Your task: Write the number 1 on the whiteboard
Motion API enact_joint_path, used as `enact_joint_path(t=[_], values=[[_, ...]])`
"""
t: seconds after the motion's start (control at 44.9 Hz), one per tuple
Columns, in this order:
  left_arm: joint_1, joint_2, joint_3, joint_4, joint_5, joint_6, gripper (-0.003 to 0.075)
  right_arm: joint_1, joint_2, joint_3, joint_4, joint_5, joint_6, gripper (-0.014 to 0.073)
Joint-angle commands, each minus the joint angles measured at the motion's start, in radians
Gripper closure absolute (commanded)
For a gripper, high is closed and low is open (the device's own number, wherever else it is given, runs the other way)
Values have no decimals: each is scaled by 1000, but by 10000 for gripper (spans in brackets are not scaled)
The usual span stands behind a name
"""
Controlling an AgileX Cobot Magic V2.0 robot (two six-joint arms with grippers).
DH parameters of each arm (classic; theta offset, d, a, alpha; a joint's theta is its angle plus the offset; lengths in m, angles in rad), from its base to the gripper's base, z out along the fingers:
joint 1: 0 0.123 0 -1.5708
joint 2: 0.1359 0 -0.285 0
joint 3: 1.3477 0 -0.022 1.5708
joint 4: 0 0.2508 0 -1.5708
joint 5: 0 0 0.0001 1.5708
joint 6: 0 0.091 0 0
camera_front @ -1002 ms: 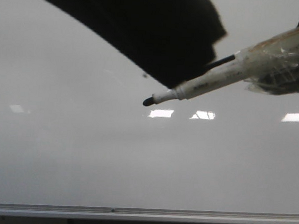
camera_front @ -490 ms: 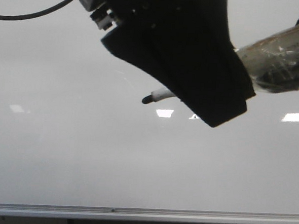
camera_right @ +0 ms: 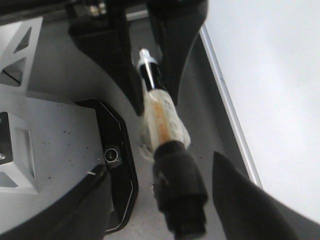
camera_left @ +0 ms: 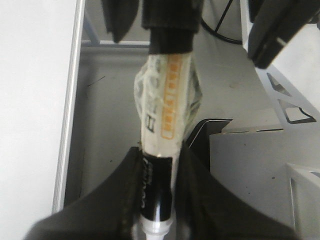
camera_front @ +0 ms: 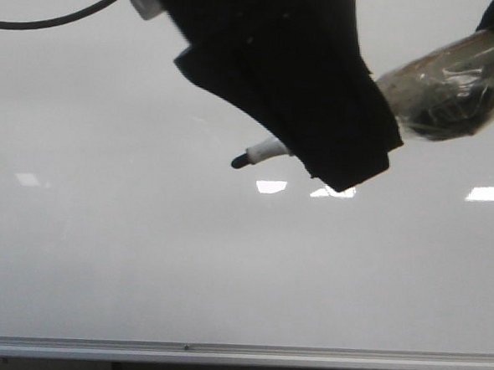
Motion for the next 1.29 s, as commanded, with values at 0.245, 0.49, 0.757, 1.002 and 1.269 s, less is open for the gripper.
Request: enact_joint_path(t=[0.245,0.49,0.757,1.002,1.269], values=[[155,-149,-32,465,8,-569,659,-167,-118,-30,-305,-61,336,95],[530,-254,32,547,-80,-731,659,-214,-125,-27,-322,-65,357,97],[886,-214,124,444,-345,-772,659,-214,-125,-27,-321,-71,357,97],[958,-88,124,372,-515,-772,659,-214,-125,-27,-321,-77,357,97],[955,27,97,351,-652,-772,655,-214,-125,-27,-321,-77,357,97]])
